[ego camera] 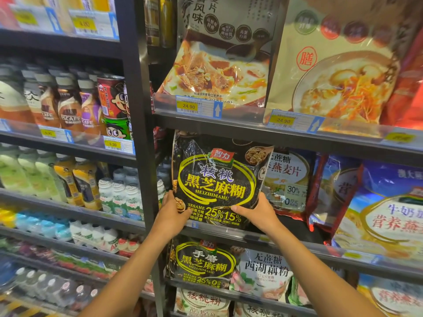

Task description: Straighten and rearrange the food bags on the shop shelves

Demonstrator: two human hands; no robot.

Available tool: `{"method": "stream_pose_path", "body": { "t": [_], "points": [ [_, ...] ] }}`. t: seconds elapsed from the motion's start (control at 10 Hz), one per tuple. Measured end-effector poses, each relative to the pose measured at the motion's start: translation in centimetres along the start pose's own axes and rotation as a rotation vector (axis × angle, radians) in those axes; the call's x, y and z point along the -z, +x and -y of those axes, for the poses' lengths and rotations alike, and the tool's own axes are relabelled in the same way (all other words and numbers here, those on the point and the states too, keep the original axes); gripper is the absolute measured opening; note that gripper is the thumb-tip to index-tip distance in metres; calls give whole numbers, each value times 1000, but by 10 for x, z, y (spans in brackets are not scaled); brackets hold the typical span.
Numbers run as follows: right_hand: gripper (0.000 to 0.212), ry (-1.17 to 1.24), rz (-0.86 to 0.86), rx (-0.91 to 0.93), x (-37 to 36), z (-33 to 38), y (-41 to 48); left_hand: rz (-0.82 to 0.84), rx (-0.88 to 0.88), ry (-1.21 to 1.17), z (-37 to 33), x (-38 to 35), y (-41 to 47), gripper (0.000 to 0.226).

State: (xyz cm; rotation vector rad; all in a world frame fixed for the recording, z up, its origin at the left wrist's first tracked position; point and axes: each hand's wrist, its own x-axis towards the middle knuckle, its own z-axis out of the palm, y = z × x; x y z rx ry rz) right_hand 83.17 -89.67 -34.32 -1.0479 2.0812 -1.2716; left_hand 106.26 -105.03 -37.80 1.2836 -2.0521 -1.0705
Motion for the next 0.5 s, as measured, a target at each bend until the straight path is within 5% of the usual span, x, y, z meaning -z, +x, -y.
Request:
{"method": "stream_pose_path", "body": {
  "t": [0.3,0.5],
  "points": [
    [94,-378,60,86,44,-11,-36,-10,-47,124,-15,-1,-37,102],
    [81,-594,8,142,84,-20,-79,-30,-124,271,-36,-14,-86,104]
  ]
}}
